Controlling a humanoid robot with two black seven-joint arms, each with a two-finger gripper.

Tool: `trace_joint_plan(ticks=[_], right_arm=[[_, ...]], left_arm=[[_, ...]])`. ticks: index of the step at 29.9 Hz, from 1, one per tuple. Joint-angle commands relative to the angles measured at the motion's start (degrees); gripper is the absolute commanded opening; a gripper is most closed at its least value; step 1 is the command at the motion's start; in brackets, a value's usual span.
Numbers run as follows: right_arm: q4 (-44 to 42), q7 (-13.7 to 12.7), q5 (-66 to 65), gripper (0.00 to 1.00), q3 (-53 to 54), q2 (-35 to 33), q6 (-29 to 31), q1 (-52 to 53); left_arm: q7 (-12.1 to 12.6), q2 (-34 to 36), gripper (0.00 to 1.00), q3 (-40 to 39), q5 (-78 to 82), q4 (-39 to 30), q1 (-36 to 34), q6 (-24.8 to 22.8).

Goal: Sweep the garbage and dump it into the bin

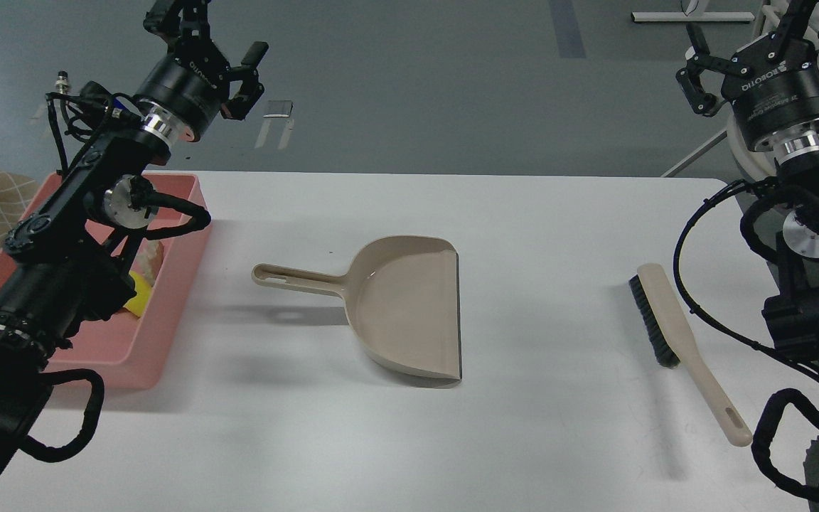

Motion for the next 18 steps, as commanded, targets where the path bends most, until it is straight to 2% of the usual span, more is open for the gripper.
trace_joint_plan(ticks=[1,9,13,18], right_arm=[[-1.7,0.1,-0.1,1.00,0.0,0.0,0.0,1.1],[-1.1,0.6,0.0,1.00,0.0,0.9,0.0,1.1],[-1.1,0.6,0.0,1.00,0.2,0.9,0.0,1.4],[-1.6,0.6,0.0,1.00,0.2,0.6,0.0,1.3]], left_arm=[[-0.3,-0.4,0.96,-0.1,-0.8,0.5,-0.3,0.0],[0.2,0.3,0.97,0.3,-1.8,0.5,-0.2,-0.4],[-0.1,0.5,0.97,4.8,-1.6,0.5,-0.7,-0.1],[-0.1,0.3,0.97,5.7,-1.7,0.6,-1.0,0.2]])
